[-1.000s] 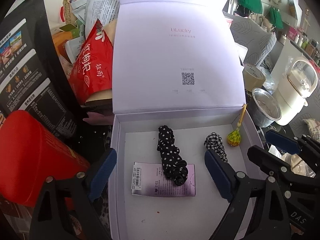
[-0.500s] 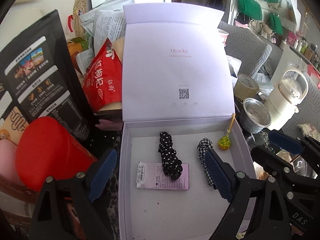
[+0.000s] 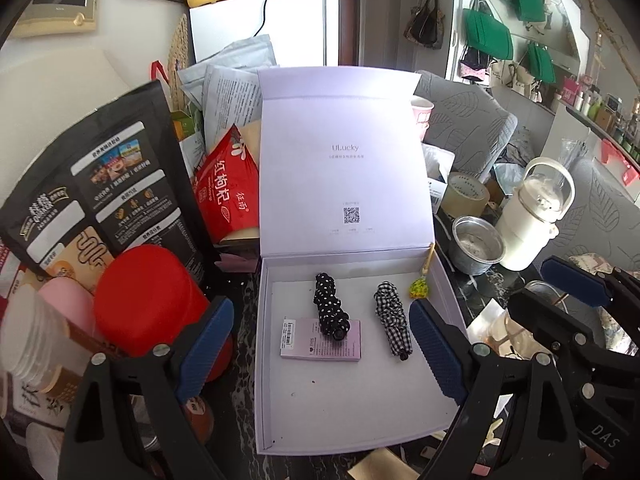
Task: Organize rigid objects
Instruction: 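Withdraw both grippers from the box toward the gold box on the table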
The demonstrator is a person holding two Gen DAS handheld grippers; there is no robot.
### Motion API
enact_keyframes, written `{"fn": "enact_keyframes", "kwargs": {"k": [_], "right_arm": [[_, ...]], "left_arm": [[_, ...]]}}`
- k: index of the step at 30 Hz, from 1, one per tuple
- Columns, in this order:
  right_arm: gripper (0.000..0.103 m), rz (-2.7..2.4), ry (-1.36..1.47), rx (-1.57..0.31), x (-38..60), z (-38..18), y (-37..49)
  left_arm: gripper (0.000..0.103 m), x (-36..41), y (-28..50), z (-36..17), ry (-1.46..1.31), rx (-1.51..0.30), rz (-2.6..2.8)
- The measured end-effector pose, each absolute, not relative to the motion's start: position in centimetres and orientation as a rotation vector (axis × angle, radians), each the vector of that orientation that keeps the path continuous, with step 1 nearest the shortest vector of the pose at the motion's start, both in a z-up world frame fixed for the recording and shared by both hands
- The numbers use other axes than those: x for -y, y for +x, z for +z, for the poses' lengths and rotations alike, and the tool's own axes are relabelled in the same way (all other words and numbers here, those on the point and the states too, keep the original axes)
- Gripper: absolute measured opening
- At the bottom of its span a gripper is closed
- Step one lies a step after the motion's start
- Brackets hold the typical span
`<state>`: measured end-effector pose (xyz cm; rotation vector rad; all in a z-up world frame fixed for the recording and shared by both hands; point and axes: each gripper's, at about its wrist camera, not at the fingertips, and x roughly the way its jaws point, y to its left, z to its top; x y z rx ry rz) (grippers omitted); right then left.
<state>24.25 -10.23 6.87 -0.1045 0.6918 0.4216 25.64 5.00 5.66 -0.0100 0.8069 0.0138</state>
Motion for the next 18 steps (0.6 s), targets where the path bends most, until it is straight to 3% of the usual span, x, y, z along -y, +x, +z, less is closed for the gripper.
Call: {"fn": "enact_keyframes", "kwargs": {"k": [18], "right_arm": [[0.048,0.409,-0.109,-0.604,11.9,11.3,16.2]], "left_arm": [[0.091,-3.5,17.9,10.2,0.027,-0.715,-0.012]]}}
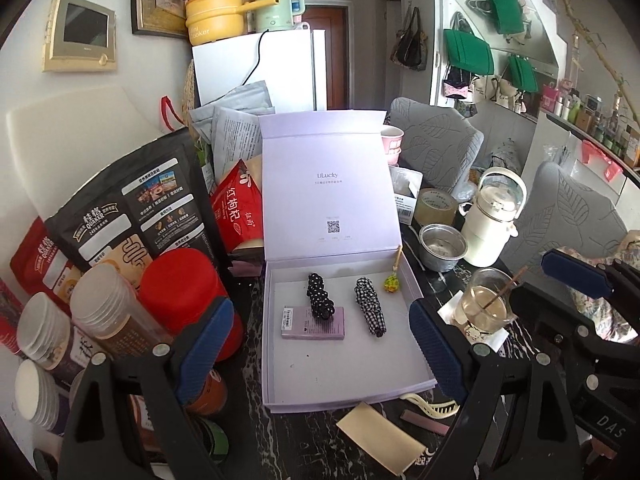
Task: Organize rigid objects
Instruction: 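Withdraw both grippers from the box toward the gold box on the table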
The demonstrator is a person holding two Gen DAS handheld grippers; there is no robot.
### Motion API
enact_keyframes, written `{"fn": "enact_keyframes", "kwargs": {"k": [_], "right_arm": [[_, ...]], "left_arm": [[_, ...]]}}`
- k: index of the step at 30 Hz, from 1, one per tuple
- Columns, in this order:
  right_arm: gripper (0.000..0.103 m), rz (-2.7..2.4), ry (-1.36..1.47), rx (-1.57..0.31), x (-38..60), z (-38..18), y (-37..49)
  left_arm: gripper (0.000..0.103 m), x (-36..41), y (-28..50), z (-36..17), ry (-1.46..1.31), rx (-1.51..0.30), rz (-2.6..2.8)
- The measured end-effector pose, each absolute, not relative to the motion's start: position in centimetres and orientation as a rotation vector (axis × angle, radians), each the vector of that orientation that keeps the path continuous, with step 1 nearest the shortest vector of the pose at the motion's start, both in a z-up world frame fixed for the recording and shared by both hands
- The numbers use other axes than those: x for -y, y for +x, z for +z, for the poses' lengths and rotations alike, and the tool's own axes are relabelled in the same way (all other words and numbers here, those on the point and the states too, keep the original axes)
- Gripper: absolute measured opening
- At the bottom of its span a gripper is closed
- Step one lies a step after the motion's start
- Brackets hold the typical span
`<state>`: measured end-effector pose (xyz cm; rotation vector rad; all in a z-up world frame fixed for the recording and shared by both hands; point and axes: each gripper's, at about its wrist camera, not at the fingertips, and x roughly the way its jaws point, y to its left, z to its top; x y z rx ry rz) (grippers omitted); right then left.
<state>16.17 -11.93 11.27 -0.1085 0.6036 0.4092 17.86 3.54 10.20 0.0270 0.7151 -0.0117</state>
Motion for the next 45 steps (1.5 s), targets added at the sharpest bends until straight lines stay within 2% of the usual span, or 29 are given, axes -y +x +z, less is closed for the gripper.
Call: {"fn": "enact_keyframes", "kwargs": {"k": [18,45], "right_arm": [[0.048,0.376,-0.106,-0.579,14.3,11.8,8.5],[0.048,0.35,-0.057,-0.671,16.7,4.9,2.1]], "left_arm": [[0.091,-1.5,10.7,10.3,0.057,-0.702,-0.086],[0.091,-1.1,4.8,4.6,0.016,-0.774,-0.184]]}}
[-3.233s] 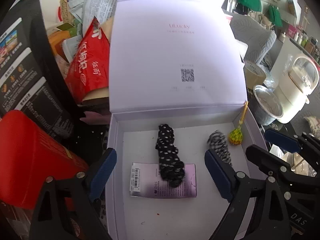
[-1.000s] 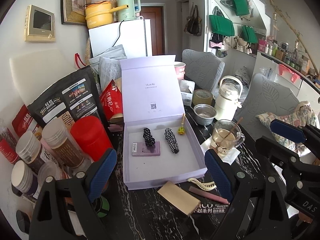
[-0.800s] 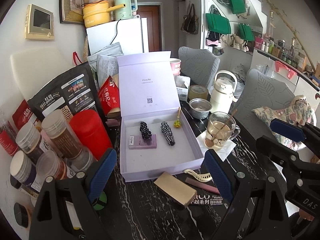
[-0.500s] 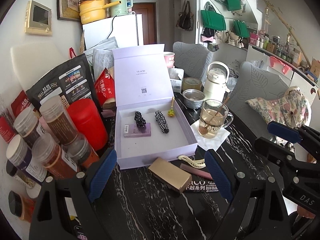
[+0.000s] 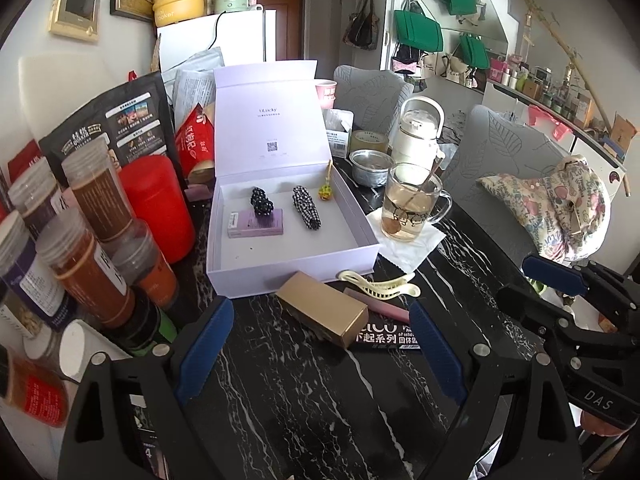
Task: Organize rigid objects
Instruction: 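Withdraw both grippers from the box toward the gold box on the table, then grasp the black printed lip gloss package with the right gripper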
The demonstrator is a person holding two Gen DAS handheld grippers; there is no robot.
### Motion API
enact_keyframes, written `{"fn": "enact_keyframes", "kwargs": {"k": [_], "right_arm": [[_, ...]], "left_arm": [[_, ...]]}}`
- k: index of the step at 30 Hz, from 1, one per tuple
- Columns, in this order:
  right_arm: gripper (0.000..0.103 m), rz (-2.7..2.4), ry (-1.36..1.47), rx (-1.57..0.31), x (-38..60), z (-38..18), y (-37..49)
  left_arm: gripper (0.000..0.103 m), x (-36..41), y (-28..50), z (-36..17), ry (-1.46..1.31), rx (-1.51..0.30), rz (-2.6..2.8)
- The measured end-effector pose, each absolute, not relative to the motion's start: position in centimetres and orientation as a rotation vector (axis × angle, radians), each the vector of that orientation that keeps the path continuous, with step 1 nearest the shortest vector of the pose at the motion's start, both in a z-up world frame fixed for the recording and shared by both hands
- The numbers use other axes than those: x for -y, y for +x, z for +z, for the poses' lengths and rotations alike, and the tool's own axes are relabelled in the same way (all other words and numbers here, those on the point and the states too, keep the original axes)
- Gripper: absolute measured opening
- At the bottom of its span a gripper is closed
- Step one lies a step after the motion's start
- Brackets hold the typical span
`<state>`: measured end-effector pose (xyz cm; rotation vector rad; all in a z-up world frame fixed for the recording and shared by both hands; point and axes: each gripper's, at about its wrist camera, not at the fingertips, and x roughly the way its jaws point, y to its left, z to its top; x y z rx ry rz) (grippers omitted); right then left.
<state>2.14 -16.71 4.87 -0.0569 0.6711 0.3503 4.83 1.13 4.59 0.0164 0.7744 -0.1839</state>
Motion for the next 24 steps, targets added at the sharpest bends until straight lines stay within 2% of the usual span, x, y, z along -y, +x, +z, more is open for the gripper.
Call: {"fn": "enact_keyframes", "kwargs": {"k": [24], "right_arm": [[0.05,0.37,-0.04,-0.781,17.0,-3.2,3.4]], "left_arm": [[0.091,-1.0,5.4,-2.4,-0.035,-0.896,-0.188]]}}
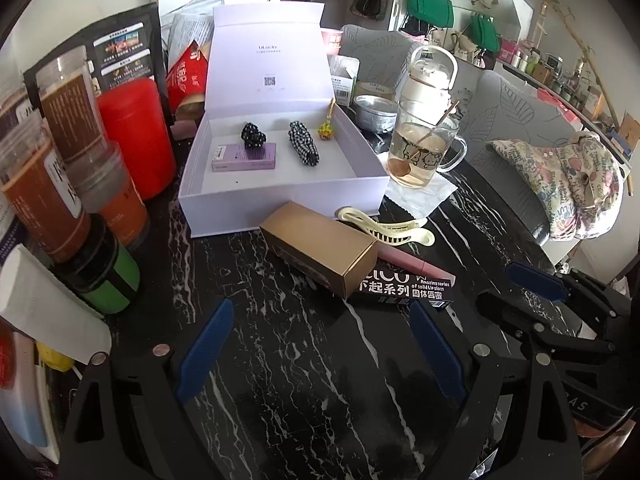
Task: Organize rigid objects
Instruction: 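Grasp the black printed lip gloss package with the right gripper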
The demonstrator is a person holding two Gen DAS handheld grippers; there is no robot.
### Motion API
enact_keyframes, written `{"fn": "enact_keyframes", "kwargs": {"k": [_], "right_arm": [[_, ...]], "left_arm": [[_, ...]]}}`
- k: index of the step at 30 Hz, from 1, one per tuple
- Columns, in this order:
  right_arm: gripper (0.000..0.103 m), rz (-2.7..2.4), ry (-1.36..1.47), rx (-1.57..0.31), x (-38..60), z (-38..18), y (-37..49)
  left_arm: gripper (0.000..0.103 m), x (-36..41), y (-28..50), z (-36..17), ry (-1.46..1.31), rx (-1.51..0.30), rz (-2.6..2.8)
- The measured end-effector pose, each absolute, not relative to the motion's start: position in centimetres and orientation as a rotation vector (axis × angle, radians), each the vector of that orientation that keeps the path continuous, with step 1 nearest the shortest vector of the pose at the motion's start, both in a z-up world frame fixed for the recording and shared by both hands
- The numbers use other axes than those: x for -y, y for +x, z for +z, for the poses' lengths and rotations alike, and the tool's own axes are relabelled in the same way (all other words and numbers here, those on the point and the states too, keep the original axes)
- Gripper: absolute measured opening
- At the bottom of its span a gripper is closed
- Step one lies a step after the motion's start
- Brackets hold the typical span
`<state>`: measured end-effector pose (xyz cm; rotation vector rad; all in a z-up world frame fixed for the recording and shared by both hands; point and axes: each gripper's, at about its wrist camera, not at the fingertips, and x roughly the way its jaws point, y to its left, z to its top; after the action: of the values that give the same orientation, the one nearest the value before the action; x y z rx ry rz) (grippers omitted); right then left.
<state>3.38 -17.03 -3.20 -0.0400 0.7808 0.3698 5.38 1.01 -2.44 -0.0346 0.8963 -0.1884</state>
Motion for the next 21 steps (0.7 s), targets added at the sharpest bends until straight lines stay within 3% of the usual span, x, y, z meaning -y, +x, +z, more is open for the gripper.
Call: {"fn": "enact_keyframes", "kwargs": {"k": [12,21], "right_arm": [[0.054,0.39,-0.077,-0.852,16.0,-6.8,6.3],[0.056,0.462,-0.111,-0.881,14.4,-8.3,8.3]], "left_arm": [[0.091,-1.5,7.2,-5.2,-0.078,-0.959,-0.19],[0.091,-3.5,9.6,-4.4,-0.219,-0.955,-0.191]]}}
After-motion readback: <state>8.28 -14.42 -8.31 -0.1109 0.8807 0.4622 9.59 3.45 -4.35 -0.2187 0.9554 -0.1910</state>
